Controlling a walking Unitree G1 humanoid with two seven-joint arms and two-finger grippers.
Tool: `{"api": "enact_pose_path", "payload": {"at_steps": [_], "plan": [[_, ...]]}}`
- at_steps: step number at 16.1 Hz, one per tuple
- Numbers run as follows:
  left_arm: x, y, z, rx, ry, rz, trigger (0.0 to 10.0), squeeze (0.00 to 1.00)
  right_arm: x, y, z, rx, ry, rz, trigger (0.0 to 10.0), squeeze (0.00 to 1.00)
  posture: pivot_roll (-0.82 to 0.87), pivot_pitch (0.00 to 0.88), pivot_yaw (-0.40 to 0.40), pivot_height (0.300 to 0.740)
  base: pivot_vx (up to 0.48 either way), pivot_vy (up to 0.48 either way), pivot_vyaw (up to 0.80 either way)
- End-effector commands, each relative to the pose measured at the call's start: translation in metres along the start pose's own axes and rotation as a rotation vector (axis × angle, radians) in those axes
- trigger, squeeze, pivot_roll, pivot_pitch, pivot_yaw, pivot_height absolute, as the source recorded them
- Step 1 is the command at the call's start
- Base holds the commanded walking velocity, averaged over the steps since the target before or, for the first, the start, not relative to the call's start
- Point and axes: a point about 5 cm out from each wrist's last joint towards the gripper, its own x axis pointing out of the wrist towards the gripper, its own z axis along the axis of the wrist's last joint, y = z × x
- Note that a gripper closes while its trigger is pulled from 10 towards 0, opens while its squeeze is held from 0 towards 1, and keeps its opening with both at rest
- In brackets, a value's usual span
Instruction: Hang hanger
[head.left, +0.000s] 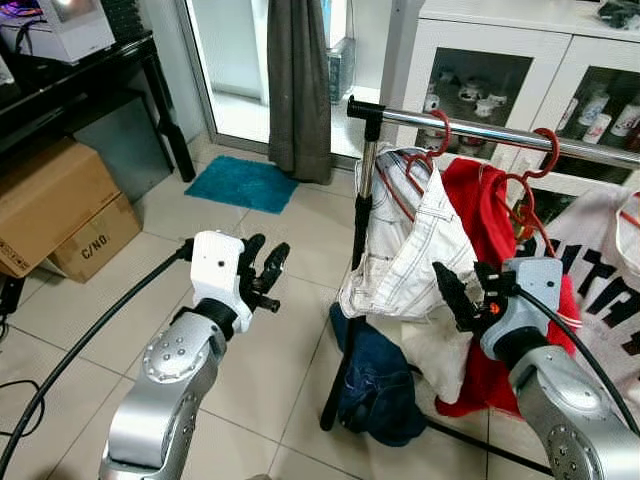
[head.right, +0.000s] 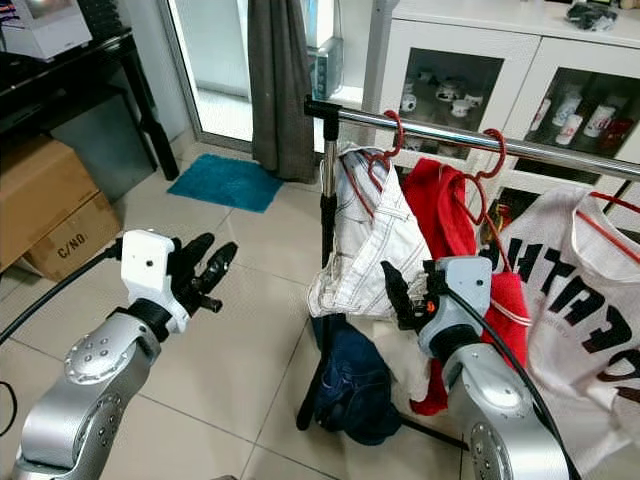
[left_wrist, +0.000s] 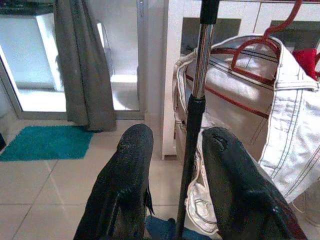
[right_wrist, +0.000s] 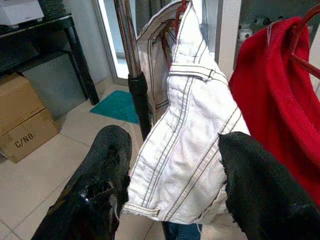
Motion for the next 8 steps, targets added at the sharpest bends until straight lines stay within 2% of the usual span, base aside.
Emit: {"api": "enact_pose_path", "payload": {"at_steps": [1,8], "plan": [[-0.0006,0.0007,-0.0049,0.009,0.021,0.002,10.0,0.0,-0.0001,0.0003,-0.0019,0.002,0.01,-0.003,10.0,0.0,-0.09,0.0,0.046,0.74,0.0,0.0,0.0],[-0.0006,0.0007,-0.0049,0.009,0.021,0.002,10.0,0.0,-0.0001,0.0003,-0.0019,0.002,0.01,-0.003,10.0,0.0,-0.09,0.0,0.046,0.74,0.0,0.0,0.0]]}}
